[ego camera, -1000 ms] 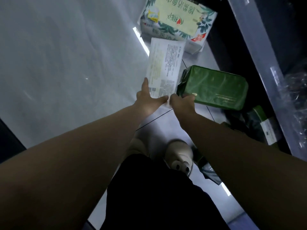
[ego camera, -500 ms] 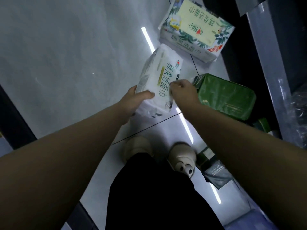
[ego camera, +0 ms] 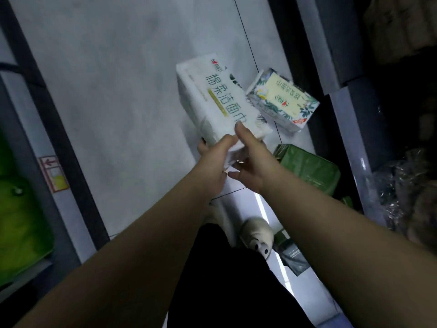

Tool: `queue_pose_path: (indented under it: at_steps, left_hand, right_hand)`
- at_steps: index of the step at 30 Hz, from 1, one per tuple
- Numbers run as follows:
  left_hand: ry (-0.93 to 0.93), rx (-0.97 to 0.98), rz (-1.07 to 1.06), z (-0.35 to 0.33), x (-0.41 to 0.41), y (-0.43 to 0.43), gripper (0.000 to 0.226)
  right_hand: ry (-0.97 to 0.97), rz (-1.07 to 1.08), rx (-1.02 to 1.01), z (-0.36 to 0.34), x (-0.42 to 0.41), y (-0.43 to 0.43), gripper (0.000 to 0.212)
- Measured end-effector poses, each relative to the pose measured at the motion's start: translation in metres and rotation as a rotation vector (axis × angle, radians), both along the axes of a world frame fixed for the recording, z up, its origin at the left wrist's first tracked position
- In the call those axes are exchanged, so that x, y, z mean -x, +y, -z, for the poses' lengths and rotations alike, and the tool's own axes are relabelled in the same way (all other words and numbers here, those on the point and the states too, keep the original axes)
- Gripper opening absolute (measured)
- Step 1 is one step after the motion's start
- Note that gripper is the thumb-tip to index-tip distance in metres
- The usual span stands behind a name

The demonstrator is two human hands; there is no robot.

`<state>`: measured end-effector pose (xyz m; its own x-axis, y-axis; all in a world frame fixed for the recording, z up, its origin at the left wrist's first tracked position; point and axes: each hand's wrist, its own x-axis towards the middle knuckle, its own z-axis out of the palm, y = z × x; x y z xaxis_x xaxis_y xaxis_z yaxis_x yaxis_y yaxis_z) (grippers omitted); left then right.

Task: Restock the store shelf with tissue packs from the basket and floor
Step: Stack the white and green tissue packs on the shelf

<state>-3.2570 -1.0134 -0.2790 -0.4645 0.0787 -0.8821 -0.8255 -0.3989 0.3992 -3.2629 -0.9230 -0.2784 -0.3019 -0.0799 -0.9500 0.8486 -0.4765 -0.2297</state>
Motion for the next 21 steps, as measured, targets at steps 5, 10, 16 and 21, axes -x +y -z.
queue_pose_path:
  at_steps: [5,10,16,21]
  left_hand:
    - [0.003,0.035,0.193,-0.090,0.020,-0.016,0.061]
    - [0.032,0.167,0.115,-0.178,0.041,-0.101,0.076]
    - [0.192,0.258,0.112,-0.313,0.040,-0.173,0.044]
    - [0.380,0.286,0.087,-0.426,0.032,-0.189,0.062]
  right_hand:
    - [0.030,0.076,-0.056,-0.068,0.012,-0.003,0.062]
    - [0.133,-0.114,-0.114,-0.163,0.020,0.015,0.057]
    - [0.323,-0.394,0.002,-0.292,0.028,0.008,0.070]
    - [0.492,-0.350,-0.097,-0.395,0.051,-0.034,0.064]
